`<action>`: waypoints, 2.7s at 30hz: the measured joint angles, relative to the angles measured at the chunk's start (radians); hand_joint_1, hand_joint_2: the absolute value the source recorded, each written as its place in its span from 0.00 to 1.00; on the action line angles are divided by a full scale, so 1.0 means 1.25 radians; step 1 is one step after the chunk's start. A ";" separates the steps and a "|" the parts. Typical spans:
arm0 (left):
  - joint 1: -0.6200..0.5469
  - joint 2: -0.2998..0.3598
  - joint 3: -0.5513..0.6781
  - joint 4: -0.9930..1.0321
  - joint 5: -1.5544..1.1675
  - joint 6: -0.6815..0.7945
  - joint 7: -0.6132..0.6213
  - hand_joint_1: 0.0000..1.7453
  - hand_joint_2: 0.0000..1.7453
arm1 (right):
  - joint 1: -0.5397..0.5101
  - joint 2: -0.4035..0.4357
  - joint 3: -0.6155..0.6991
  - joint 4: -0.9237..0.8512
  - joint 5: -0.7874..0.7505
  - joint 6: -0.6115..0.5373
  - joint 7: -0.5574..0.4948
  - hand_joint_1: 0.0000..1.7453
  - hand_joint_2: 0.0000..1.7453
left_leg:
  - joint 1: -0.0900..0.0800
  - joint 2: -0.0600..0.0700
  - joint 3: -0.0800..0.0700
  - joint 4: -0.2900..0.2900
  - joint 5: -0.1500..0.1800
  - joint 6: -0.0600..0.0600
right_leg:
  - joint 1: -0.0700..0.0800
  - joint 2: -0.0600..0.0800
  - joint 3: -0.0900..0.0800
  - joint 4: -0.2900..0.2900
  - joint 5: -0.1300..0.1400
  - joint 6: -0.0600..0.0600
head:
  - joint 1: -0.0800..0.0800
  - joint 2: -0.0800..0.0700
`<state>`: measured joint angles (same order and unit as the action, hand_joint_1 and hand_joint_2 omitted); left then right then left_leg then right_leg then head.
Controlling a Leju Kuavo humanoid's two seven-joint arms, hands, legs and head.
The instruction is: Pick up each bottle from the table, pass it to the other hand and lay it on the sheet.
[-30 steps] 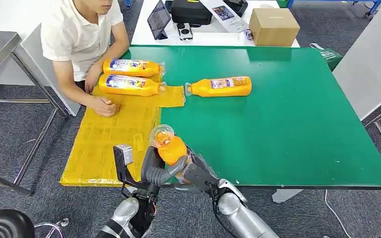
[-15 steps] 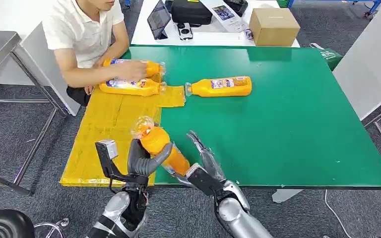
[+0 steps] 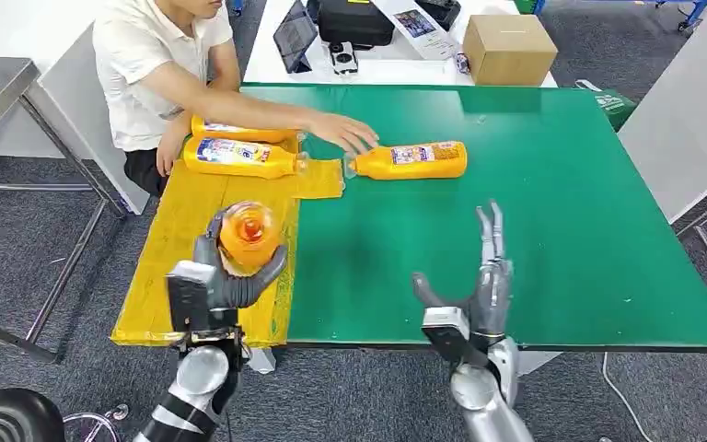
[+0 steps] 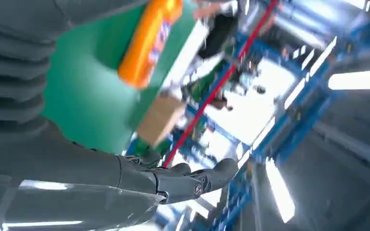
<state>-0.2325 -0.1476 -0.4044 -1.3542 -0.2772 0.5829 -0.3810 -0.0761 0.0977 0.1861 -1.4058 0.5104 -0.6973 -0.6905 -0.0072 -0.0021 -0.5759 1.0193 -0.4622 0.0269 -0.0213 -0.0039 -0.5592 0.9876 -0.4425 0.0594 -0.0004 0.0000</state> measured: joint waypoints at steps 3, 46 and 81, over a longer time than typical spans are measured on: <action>-0.035 0.013 0.014 0.049 -0.173 -0.012 0.089 1.00 1.00 | 0.006 0.007 -0.036 -0.038 -0.016 -0.002 -0.002 0.00 0.00 | 0.000 0.000 0.000 0.000 0.001 -0.001 | 0.000 0.000 0.000 0.000 0.000 0.000 | 0.000 0.000; -0.419 0.008 0.036 0.709 -0.381 -0.449 0.256 0.00 1.00 | -0.024 0.002 0.039 -0.002 -0.149 0.049 -0.004 0.00 0.00 | 0.000 -0.001 -0.001 0.000 0.001 -0.001 | 0.000 0.000 0.000 0.001 0.000 0.000 | 0.000 0.000; -0.140 -0.047 -0.011 0.185 -0.170 -0.149 0.012 0.00 1.00 | -0.071 -0.081 0.027 0.193 0.363 0.014 0.145 0.00 1.00 | -0.001 -0.002 -0.002 0.000 0.002 -0.001 | -0.002 -0.002 -0.001 0.000 0.000 0.000 | 0.000 0.000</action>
<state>-0.4079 -0.2068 -0.4177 -1.1226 -0.4892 0.3965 -0.3658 -0.1647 -0.0041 0.2202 -1.1644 0.9636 -0.6797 -0.5089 -0.0088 -0.0040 -0.5784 1.0197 -0.4602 0.0260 -0.0234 -0.0061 -0.5602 0.9879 -0.4422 0.0597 -0.0008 0.0000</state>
